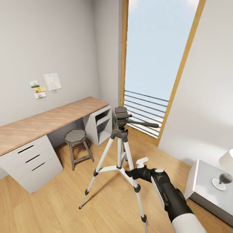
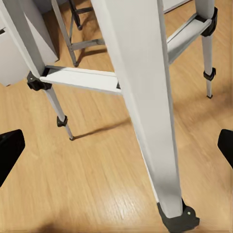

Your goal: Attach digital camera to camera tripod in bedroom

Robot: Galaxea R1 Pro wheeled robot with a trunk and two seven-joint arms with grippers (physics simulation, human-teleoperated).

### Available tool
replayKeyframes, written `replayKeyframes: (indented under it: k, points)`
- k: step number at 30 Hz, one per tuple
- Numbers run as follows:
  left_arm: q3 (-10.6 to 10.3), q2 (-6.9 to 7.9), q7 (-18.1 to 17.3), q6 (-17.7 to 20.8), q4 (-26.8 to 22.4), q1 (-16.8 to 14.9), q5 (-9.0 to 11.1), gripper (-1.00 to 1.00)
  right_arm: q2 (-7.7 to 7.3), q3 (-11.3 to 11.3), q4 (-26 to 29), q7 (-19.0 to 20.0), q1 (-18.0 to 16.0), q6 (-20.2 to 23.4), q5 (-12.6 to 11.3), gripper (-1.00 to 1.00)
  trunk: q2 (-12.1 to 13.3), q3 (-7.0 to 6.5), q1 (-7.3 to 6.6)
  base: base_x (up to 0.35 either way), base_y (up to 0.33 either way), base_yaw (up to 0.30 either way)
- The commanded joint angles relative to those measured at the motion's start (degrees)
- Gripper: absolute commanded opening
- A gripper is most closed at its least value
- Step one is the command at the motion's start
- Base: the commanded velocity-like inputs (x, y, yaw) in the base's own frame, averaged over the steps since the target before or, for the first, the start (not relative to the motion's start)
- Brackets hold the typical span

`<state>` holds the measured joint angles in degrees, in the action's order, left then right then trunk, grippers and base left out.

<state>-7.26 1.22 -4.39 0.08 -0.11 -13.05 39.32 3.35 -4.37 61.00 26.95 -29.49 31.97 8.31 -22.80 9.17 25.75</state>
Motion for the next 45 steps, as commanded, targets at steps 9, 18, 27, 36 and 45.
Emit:
replayKeyframes:
  k: [9, 18, 27, 36, 45]
  points:
    - [-0.48, 0.01, 0.00, 0.01, 0.02, -0.04, 0.47, -1.00, 0.09, 0.14, -2.90, -0.44, -0.05, -3.20, 0.57, 1.00, -0.12, 0.12, 0.03, 0.000, 0.000, 0.000]
    - [-0.48, 0.01, 0.00, 0.01, 0.02, -0.04, 0.50, -1.00, 1.26, 0.60, -4.05, -1.88, -0.47, -5.86, 0.36, 1.00, -0.12, 0.12, 0.03, 0.000, 0.000, 0.000]
    - [-0.48, 0.08, 0.00, 0.01, 0.02, -0.04, 0.57, -1.00, 3.32, 1.39, -10.29, -5.08, -4.48, -8.35, 0.23, 1.00, -0.12, 0.12, 0.03, 0.000, 0.000, 0.000]
    - [-0.48, 0.07, 0.00, 0.01, 0.02, -0.04, 0.58, -1.00, 5.22, 2.22, -15.98, -5.97, -8.42, -10.29, 0.34, 1.00, -0.12, 0.12, 0.03, 0.000, 0.000, 0.000]
    - [-0.48, 0.03, 0.00, 0.01, 0.02, -0.04, 0.58, -1.00, 5.37, 2.50, -16.38, -6.91, -9.09, -10.50, 0.41, 1.00, -0.12, 0.12, 0.03, 0.000, 0.000, 0.000]
